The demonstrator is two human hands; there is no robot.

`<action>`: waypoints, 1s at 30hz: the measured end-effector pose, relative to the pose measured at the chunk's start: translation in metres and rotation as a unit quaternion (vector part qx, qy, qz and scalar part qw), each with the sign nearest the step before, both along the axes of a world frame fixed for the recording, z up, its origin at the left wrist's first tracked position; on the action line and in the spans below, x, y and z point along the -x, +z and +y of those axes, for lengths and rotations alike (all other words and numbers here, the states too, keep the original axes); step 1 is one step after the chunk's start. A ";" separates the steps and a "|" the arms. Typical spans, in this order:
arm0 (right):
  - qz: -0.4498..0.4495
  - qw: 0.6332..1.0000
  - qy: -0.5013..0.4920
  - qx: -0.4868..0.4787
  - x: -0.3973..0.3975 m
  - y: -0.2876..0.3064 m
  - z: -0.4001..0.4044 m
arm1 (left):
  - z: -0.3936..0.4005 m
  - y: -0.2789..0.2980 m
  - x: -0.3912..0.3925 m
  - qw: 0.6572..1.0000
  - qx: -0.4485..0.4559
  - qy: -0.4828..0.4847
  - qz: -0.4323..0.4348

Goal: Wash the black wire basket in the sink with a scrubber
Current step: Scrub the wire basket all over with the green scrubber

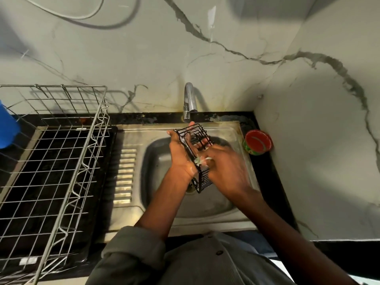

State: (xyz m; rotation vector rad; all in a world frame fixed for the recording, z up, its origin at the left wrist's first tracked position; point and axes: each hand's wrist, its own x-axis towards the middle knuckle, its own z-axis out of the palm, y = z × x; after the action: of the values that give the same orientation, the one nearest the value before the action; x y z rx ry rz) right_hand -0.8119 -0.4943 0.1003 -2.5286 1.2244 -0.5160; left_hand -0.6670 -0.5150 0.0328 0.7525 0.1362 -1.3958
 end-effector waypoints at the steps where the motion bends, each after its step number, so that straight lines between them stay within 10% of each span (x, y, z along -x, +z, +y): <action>1: 0.001 0.999 -0.044 -0.007 0.004 -0.003 -0.009 | 0.002 0.003 0.003 1.000 -0.009 -0.002 -0.004; 16: -0.143 0.987 0.028 -0.074 -0.007 -0.030 0.011 | 0.008 0.022 0.012 0.986 -0.065 0.139 0.062; 24: -0.282 0.937 -0.101 -0.178 -0.016 -0.048 0.017 | 0.010 0.016 -0.005 0.965 -0.039 0.189 0.178; 30: -0.217 0.938 -0.199 -0.182 -0.005 -0.071 0.013 | 0.013 0.009 -0.011 0.958 0.003 0.224 0.180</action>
State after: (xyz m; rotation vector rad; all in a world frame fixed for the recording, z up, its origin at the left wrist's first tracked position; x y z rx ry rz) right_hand -0.8072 -0.4812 0.0295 -1.7439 1.4876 -0.7990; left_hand -0.6559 -0.5020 0.0417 0.4169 0.5537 -1.0820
